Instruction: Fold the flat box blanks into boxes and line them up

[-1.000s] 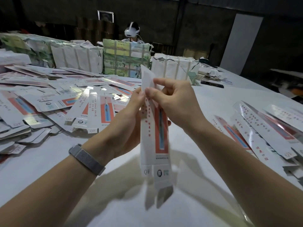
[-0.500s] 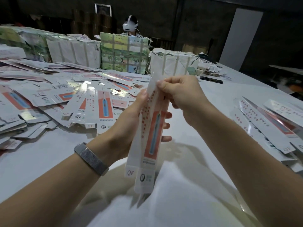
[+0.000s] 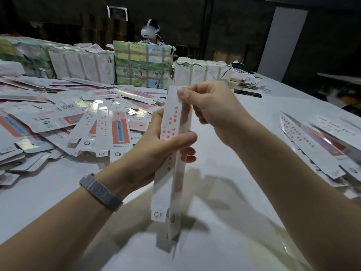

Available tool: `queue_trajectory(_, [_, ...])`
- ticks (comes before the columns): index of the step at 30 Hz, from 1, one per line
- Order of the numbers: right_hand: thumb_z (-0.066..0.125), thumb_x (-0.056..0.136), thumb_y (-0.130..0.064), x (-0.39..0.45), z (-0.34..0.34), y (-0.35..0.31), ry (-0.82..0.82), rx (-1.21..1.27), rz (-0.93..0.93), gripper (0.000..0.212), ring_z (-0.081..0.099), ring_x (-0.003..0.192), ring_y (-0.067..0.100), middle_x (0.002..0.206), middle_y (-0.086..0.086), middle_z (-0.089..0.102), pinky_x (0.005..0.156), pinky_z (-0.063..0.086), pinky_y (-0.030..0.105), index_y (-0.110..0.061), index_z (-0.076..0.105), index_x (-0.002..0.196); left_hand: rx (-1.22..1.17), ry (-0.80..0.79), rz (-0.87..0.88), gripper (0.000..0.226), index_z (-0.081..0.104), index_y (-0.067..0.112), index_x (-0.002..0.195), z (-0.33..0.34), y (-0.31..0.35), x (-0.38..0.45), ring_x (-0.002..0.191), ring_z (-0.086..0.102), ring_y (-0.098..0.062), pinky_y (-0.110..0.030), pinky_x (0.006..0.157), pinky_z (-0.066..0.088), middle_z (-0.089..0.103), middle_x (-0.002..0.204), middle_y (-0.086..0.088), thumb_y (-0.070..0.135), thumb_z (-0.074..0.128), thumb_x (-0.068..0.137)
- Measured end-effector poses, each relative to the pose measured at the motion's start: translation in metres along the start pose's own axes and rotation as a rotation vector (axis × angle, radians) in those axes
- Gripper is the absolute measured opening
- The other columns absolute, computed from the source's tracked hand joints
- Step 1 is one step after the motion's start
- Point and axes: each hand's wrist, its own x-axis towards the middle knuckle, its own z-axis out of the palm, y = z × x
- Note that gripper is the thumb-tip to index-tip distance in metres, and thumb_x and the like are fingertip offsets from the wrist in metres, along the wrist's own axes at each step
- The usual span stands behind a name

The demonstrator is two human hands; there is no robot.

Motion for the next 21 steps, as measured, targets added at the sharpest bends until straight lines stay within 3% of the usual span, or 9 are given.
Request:
queue_trajectory(3, [0.065, 0.095, -0.033, 0.002, 0.004, 0.002, 0.106, 0.038, -0.057, 0.02, 0.049, 0.049, -0.007, 0.049, -0.022, 0.053, 0.053, 0.038, 0.015, -0.02, 0.061, 0.08, -0.035, 0.075, 0.092, 0.076, 0.042, 0.018, 0.141, -0.001, 0.004, 0.0, 0.084, 0.072, -0.026, -0.036, 0.077, 0.06, 0.067, 0.111, -0.017, 0.013, 0.075, 0.073])
queue_trajectory(6, [0.057, 0.099, -0.036, 0.003, 0.006, 0.008, 0.134, 0.045, 0.02, 0.015, 0.05, 0.063, 0.002, 0.066, -0.018, 0.055, 0.059, 0.034, 0.021, -0.026, 0.061, 0.089, -0.195, 0.082, 0.121, 0.059, 0.051, 0.003, 0.135, -0.003, 0.006, -0.003, 0.084, 0.074, -0.028, -0.033, 0.074, 0.06, 0.073, 0.11, -0.016, 0.008, 0.059, 0.077])
queue_trajectory(10, [0.046, 0.104, -0.033, -0.002, 0.017, 0.016, -0.03, 0.162, 0.068, 0.022, 0.058, 0.075, 0.014, 0.09, 0.0, 0.065, 0.064, 0.04, 0.03, -0.027, 0.066, 0.11, -0.186, 0.132, 0.027, 0.05, 0.058, 0.008, 0.121, -0.006, 0.004, -0.004, 0.074, 0.073, -0.024, -0.033, 0.061, 0.06, 0.073, 0.086, -0.009, 0.022, 0.06, 0.073])
queue_trajectory(13, [0.044, 0.105, -0.032, -0.007, 0.029, 0.019, -0.005, 0.224, 0.008, 0.02, 0.064, 0.073, 0.006, 0.089, -0.011, 0.071, 0.063, 0.05, 0.029, -0.037, 0.057, 0.119, -0.017, 0.224, 0.095, 0.047, 0.057, 0.014, 0.119, -0.006, 0.003, 0.0, 0.072, 0.07, -0.017, -0.031, 0.06, 0.058, 0.07, 0.084, -0.005, 0.025, 0.058, 0.073])
queue_trajectory(15, [0.043, 0.105, -0.034, -0.011, 0.038, 0.021, -0.027, 0.309, -0.036, 0.023, 0.069, 0.084, 0.003, 0.092, -0.02, 0.072, 0.066, 0.057, 0.022, -0.042, 0.053, 0.124, -0.005, 0.256, 0.149, 0.056, 0.047, 0.013, 0.126, -0.003, 0.002, 0.002, 0.073, 0.068, -0.014, -0.031, 0.061, 0.058, 0.066, 0.087, -0.006, 0.025, 0.055, 0.072])
queue_trajectory(19, [0.046, 0.102, -0.036, -0.016, 0.047, 0.024, -0.009, 0.48, -0.099, 0.023, 0.071, 0.099, 0.009, 0.103, -0.02, 0.072, 0.077, 0.059, 0.028, -0.047, 0.054, 0.121, 0.006, 0.278, 0.153, 0.055, 0.035, 0.019, 0.125, 0.002, -0.005, 0.005, 0.076, 0.068, -0.016, -0.055, 0.076, 0.06, 0.063, 0.085, 0.0, 0.024, 0.05, 0.073])
queue_trajectory(20, [0.046, 0.103, -0.035, -0.016, 0.047, 0.025, 0.021, 0.472, -0.11, 0.024, 0.071, 0.099, 0.01, 0.101, -0.019, 0.072, 0.077, 0.06, 0.03, -0.046, 0.053, 0.124, 0.042, 0.282, 0.167, 0.052, 0.035, 0.024, 0.123, 0.003, -0.005, 0.006, 0.076, 0.07, -0.016, -0.054, 0.075, 0.06, 0.062, 0.089, -0.001, 0.024, 0.05, 0.073])
queue_trajectory(21, [0.045, 0.104, -0.035, -0.015, 0.047, 0.026, 0.053, 0.453, -0.12, 0.026, 0.071, 0.099, 0.012, 0.101, -0.017, 0.072, 0.078, 0.06, 0.033, -0.044, 0.052, 0.127, 0.07, 0.292, 0.2, 0.049, 0.034, 0.03, 0.12, 0.003, -0.004, 0.007, 0.075, 0.071, -0.013, -0.044, 0.069, 0.062, 0.062, 0.093, -0.001, 0.022, 0.051, 0.075])
